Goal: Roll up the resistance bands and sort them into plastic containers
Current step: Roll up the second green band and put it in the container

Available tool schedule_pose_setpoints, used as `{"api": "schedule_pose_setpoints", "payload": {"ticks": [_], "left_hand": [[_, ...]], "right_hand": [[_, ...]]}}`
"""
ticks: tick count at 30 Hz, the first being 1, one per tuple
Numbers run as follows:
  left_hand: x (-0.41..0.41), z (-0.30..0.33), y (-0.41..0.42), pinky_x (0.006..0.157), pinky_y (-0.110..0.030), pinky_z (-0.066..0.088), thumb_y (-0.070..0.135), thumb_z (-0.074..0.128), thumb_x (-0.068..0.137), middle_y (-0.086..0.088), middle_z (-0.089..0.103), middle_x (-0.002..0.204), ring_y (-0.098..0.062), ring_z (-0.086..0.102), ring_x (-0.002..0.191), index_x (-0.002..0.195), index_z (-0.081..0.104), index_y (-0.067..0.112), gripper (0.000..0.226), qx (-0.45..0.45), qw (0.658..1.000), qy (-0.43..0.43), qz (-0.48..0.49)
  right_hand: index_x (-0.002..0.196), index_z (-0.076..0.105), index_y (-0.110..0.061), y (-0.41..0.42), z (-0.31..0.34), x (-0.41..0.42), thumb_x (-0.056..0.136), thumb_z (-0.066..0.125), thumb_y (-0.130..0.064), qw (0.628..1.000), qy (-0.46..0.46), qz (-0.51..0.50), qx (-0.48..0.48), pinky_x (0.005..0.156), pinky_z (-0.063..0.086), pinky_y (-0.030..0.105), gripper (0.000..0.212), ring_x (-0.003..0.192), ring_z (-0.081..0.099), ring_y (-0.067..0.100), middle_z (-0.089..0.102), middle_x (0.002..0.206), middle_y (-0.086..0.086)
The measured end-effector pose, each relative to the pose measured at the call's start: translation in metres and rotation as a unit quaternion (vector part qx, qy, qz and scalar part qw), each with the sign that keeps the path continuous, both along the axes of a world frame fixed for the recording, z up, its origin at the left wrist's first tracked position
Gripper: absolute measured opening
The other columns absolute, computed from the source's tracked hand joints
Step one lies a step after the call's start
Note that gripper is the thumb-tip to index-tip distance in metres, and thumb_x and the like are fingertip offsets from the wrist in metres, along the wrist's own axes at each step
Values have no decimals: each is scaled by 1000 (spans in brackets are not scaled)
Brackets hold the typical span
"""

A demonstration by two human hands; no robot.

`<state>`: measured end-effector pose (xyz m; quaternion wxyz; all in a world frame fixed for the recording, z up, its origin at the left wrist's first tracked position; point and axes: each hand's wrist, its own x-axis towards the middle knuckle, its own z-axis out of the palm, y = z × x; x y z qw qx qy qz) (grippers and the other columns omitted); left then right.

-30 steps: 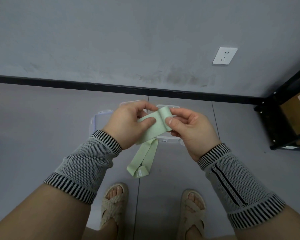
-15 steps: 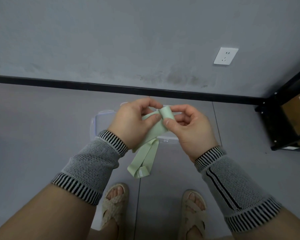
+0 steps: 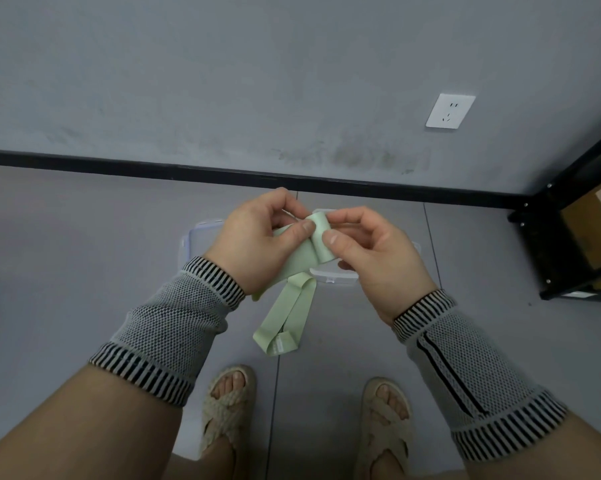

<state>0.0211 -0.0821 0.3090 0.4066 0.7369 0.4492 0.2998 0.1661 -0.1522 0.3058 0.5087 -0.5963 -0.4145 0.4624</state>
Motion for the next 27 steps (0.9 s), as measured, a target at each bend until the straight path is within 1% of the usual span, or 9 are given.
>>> {"api": "schedule_pose_setpoints", "payload": {"ticks": [2,5,7,10,13,17,20,24,27], "left_hand": [[1,0,-1,74,-35,55,21,66,85,4,70,75,-13,67,73,84,61,23,6,3,1000,3,-13],[3,0,-2,68,-25,52,21,64,87,5,69,75,-6,64,69,85,60,26,6,8,1000,10,-26],[2,-1,-1,62,-18,47,19,59,89,7,66,71,-1,58,62,89,59,31,12,-1,999,5,-33],[-1,-3,3,56,-10,39,15,55,91,13,59,57,3,52,54,95,59,30,16,-13,999,27,-43],[-5,-2,5,53,-7,36,17,57,90,22,57,51,6,51,52,94,57,33,17,-11,996,60,-62],[-5,1,5,56,-9,40,15,60,88,14,60,61,5,55,55,93,57,41,27,8,998,35,-58],[-3,1,2,60,-13,43,13,61,88,11,61,68,2,54,59,90,58,47,34,31,998,18,-60],[0,0,1,67,-23,48,23,60,83,9,63,72,-4,57,66,86,61,46,23,35,997,-9,-61],[2,-2,1,68,-27,50,29,56,79,7,66,73,-8,60,68,82,62,42,15,23,998,-7,-52]], "right_hand": [[106,61,-16,-1,0,3,86,65,-10,1000,3,19,-9,66,52,21,21,75,68,9,74,86,2],[110,61,-17,0,-1,5,86,66,-9,1000,-2,21,-11,70,53,27,26,77,68,16,75,84,3],[110,63,-16,0,-1,6,86,64,-6,1000,27,8,-7,71,53,28,26,75,66,16,74,81,4],[112,63,-12,0,-2,9,88,61,-3,998,67,-1,-13,70,52,27,26,74,66,14,73,84,8],[110,64,-13,0,-2,12,88,61,-3,997,80,-8,-20,69,50,27,25,73,66,12,73,83,6],[106,61,-22,0,-1,10,86,64,-6,999,45,-21,-11,70,51,26,26,72,66,10,72,78,4],[108,57,-20,0,0,5,84,67,-7,1000,-1,-30,5,67,53,24,29,67,64,7,69,74,-1],[103,55,-23,2,-2,1,81,70,-7,999,-26,-35,6,68,54,29,32,69,62,11,68,83,6],[99,55,-26,3,-6,0,78,73,-9,998,-39,-39,3,72,55,38,33,72,62,17,65,88,12]]}}
